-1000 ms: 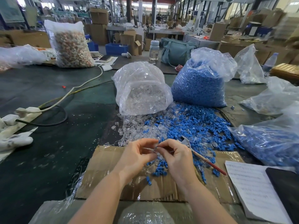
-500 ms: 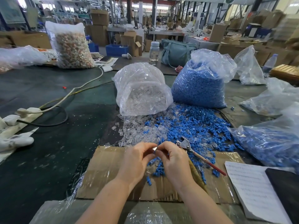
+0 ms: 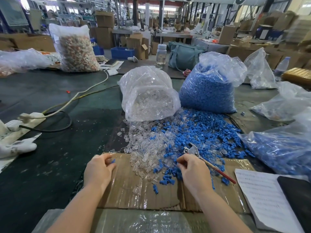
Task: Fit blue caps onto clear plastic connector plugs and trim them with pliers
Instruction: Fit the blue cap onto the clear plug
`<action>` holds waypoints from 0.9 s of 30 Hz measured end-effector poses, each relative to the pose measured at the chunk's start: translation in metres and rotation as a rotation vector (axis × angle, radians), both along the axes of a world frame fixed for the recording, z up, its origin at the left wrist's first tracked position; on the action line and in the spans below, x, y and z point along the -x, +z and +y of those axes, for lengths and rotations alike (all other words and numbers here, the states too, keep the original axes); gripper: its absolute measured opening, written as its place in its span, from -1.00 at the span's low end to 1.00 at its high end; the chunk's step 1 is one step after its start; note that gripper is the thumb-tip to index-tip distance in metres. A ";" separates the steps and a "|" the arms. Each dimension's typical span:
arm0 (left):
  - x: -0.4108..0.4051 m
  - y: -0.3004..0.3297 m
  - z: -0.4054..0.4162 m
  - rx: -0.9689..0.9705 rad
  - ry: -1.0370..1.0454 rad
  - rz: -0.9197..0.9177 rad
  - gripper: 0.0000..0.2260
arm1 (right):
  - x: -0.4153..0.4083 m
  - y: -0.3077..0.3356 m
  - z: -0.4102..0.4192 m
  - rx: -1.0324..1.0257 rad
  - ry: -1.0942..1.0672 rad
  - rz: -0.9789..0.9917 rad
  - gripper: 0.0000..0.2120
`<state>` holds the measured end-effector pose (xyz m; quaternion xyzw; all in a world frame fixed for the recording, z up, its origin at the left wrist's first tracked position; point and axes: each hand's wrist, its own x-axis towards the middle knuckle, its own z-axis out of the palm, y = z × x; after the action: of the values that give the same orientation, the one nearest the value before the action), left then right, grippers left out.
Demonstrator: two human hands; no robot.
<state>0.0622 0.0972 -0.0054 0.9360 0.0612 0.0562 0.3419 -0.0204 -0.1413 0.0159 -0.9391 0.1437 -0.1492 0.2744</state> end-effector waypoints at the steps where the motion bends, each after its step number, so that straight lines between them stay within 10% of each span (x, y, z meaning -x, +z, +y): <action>1: -0.001 0.000 0.000 -0.014 0.005 0.010 -0.71 | 0.000 -0.001 0.000 0.026 0.002 0.021 -0.90; 6: 0.007 0.009 -0.015 -0.231 0.035 0.014 -0.59 | 0.001 -0.003 0.001 0.129 0.038 0.106 -0.83; 14: 0.037 0.022 -0.069 0.039 -0.424 -0.042 -0.85 | 0.008 -0.004 0.008 0.190 0.151 0.096 -0.91; 27: 0.043 0.014 -0.084 0.106 -0.510 -0.030 -0.88 | 0.014 -0.012 0.010 0.180 0.096 0.134 -0.94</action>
<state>0.0188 0.0134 0.0082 0.9010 -0.1791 -0.0212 0.3946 -0.0346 -0.1317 0.0036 -0.9736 0.1024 -0.0851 0.1854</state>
